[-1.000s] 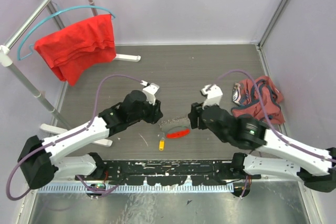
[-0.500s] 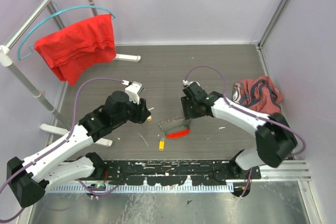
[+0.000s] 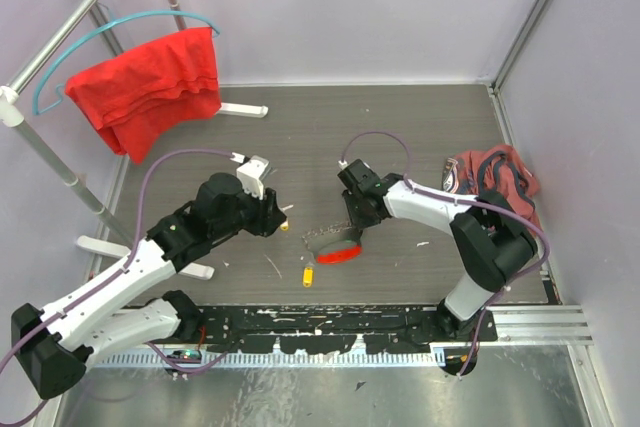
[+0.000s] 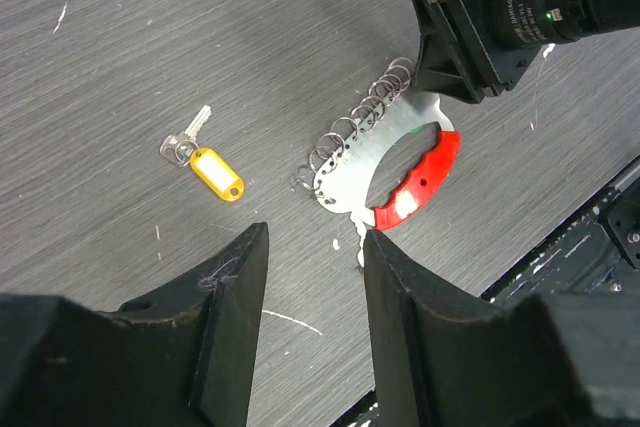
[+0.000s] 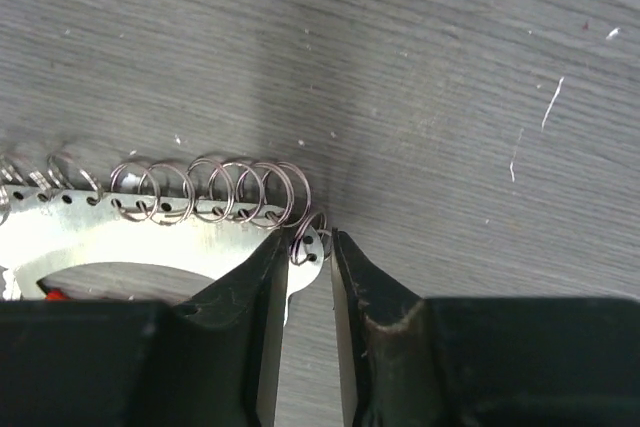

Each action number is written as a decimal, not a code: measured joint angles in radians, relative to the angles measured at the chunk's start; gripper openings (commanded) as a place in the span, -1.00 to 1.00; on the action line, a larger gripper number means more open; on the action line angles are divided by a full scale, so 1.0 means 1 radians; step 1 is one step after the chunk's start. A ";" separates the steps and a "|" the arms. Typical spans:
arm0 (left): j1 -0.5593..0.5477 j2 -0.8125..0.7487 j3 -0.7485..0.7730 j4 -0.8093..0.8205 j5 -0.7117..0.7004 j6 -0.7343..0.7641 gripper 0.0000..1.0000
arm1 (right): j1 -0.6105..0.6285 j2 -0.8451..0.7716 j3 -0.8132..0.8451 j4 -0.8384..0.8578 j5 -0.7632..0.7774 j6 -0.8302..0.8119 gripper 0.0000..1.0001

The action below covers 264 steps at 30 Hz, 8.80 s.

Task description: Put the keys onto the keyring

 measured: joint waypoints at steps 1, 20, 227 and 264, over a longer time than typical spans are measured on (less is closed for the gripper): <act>0.001 0.000 -0.001 0.000 0.003 0.000 -0.01 | 0.000 0.010 0.003 0.005 0.006 -0.002 -0.50; 0.013 0.033 -0.012 0.091 0.016 0.008 -0.03 | 0.000 -0.112 0.003 0.080 0.074 -0.123 -0.98; -0.328 0.041 0.280 0.428 0.335 0.146 -0.20 | 0.007 -0.739 0.244 0.309 -0.791 -0.344 -0.98; -0.328 0.048 0.267 0.383 0.160 0.149 -0.26 | 0.007 -0.739 0.227 0.309 -0.734 -0.345 -0.98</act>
